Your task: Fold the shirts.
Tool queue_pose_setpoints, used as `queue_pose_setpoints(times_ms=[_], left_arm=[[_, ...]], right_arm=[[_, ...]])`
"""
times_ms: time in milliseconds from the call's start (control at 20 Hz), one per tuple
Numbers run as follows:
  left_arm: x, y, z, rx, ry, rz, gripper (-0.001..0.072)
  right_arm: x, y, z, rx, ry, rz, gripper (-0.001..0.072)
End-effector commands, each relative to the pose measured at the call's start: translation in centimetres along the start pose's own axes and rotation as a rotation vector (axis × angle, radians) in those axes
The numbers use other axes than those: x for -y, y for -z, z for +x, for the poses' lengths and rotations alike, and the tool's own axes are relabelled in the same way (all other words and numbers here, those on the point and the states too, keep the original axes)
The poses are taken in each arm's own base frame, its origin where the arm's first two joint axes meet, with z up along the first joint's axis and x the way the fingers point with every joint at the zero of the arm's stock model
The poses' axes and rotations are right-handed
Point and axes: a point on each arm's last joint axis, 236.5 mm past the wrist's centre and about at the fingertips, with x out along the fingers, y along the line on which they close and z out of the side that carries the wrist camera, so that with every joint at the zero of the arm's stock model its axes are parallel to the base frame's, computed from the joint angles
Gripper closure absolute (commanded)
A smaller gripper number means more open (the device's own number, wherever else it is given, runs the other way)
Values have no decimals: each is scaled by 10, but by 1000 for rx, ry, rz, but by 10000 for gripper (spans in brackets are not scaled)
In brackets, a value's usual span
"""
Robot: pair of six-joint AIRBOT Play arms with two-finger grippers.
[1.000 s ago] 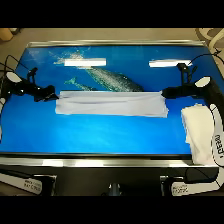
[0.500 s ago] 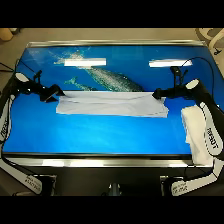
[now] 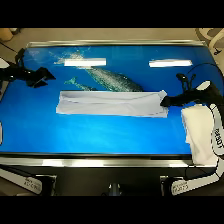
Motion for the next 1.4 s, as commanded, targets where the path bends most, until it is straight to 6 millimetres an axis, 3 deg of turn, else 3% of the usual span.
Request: queue_pose_setpoints(times_ms=[0, 250, 300, 400, 450, 500, 550, 600, 700, 850, 1000, 1150, 1350], left_arm=[[29, 11, -22, -18, 19, 91, 37], [73, 25, -27, -29, 53, 182, 37], [83, 30, -23, -40, 61, 200, 38], [104, 42, -11, -70, 80, 240, 60], [115, 49, -1, -87, 91, 260, 99], [127, 56, 9, -99, 101, 280, 268], [141, 62, 23, -106, 115, 303, 545], [155, 67, 40, -102, 128, 322, 672], [191, 88, 81, -122, 183, 348, 675], [249, 151, 145, -244, 327, 308, 675], [283, 202, 189, -336, 413, 227, 675], [320, 245, 218, -420, 513, 55, 675], [370, 283, 235, -445, 621, -97, 675]], right_arm=[[-3, 5, 22, -24, -28, 44, -2], [-29, -2, 55, -14, -125, 105, 8], [-36, -1, 58, -21, -142, 115, 92], [-51, -3, 57, -27, -184, 146, 585], [-59, -7, 52, -18, -215, 152, 679], [-67, -13, 44, 0, -235, 125, 680], [-72, -19, 32, 14, -238, 99, 680], [-78, -27, 16, 33, -238, 66, 680], [-94, -48, -23, 87, -240, -4, 680], [-125, -69, -91, 180, -225, -84, 680], [-156, -63, -148, 229, -211, -156, 680], [-183, -45, -186, 234, -215, -201, 680], [-205, -34, -219, 269, -206, -216, 680]])
